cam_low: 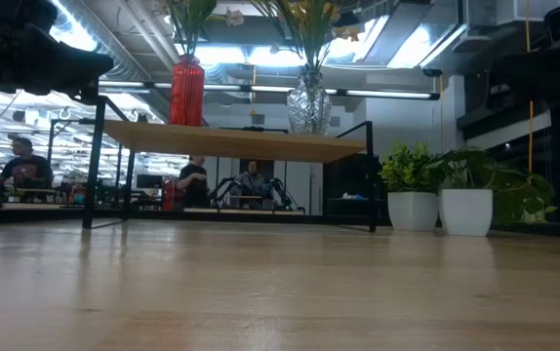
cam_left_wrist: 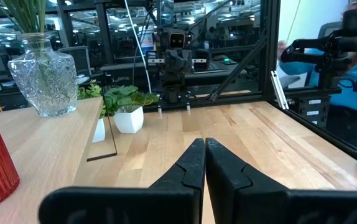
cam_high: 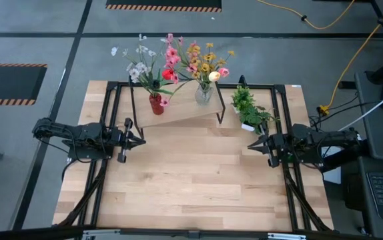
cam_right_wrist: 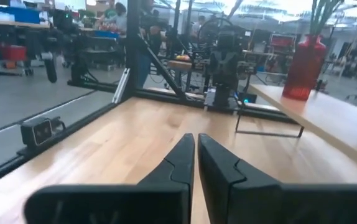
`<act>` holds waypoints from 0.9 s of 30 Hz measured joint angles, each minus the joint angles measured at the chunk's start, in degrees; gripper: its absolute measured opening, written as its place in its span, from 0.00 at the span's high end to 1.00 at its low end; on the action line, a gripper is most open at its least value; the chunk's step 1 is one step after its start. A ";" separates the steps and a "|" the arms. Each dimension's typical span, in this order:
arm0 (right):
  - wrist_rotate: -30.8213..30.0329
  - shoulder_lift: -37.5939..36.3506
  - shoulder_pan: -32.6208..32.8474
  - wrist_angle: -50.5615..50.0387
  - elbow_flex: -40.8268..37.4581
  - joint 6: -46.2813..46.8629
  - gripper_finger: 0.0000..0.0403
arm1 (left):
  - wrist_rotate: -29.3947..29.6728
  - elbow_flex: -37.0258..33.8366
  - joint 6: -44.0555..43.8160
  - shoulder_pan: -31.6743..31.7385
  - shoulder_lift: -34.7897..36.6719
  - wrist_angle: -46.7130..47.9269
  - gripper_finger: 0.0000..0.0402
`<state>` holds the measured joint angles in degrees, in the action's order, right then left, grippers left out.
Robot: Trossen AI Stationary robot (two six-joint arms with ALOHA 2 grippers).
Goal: Pick and place flowers into a vace then onto a shelf
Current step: Return to Home Position
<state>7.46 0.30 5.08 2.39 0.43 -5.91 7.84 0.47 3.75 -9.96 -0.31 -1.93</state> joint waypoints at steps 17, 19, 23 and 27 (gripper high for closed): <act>0.00 0.00 -0.02 0.00 0.00 1.11 0.94 | 0.00 0.00 0.00 0.00 0.01 0.00 0.98; 0.00 0.00 -0.02 0.00 0.00 1.16 0.94 | 0.00 0.00 0.00 -0.01 0.00 0.01 0.98; 0.00 0.01 -0.02 0.02 0.00 1.12 0.94 | 0.00 0.00 0.00 -0.01 0.01 0.00 0.97; 0.00 0.00 -0.02 0.03 0.00 1.20 0.94 | 0.00 0.00 0.00 -0.01 0.01 0.00 0.98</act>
<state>7.46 0.30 5.06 2.42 0.43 -4.71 7.84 0.47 3.75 -9.96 -0.30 -1.93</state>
